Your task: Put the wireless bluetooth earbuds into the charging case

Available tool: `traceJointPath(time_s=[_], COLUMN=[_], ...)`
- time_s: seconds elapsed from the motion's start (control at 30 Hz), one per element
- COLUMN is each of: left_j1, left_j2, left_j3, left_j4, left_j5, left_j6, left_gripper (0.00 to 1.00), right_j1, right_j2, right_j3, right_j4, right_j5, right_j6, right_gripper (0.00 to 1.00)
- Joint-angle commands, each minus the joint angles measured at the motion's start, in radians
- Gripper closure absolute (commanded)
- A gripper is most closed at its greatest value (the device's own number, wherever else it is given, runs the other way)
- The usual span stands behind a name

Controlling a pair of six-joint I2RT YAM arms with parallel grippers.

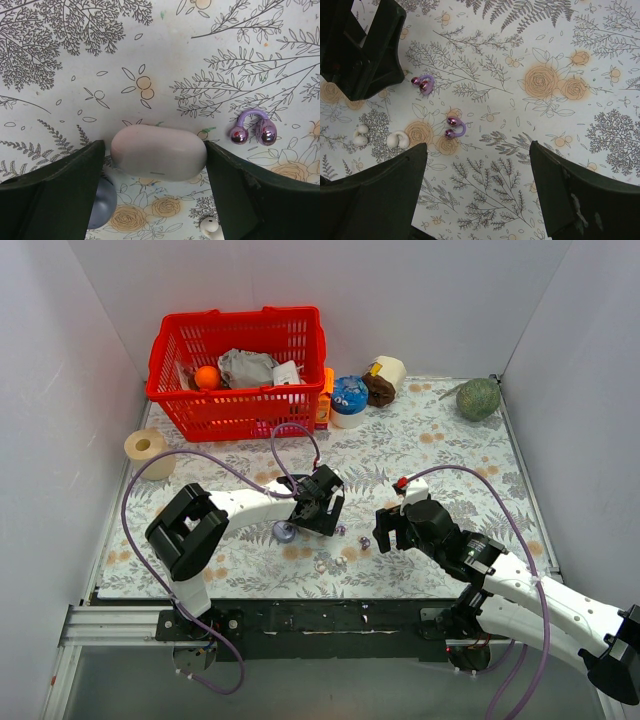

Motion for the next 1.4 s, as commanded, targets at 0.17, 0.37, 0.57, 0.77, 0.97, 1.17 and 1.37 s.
traceJointPath(time_s=[0.17,0.37,0.57,0.77,0.97,1.17,1.37], left_j1=[-0.004,-0.004,-0.004,-0.005,-0.007,-0.008,-0.008], left_j2=[-0.002,-0.007,-0.017,-0.007,0.021,0.032,0.018], left_j3=[-0.035,-0.037,-0.021,-0.032,-0.032,-0.04,-0.053], left_j4=[0.017,0.016,-0.004,-0.023,-0.026,-0.033,-0.024], left_j5=[-0.009,-0.011,0.006,0.034,0.038,0.051,0.054], left_j6=[0.019,0.03,0.089,0.157,0.171,0.154,0.099], left_gripper=[0.22,0.19,0.14,0.18,0.22,0.35,0.44], right_j1=[0.004,0.004,0.002,0.004,0.004,0.004,0.004], right_j2=[0.0,-0.005,-0.014,-0.012,-0.011,-0.011,-0.014], right_j3=[0.008,0.008,0.006,0.002,0.002,0.005,0.003], right_j4=[0.014,0.005,-0.005,0.0,-0.005,-0.006,-0.008], right_j5=[-0.008,-0.011,-0.012,-0.014,-0.014,-0.014,-0.017], right_j6=[-0.007,-0.002,0.002,0.007,0.006,0.006,0.012], right_gripper=[0.1,0.1,0.1,0.1,0.1,0.1,0.1])
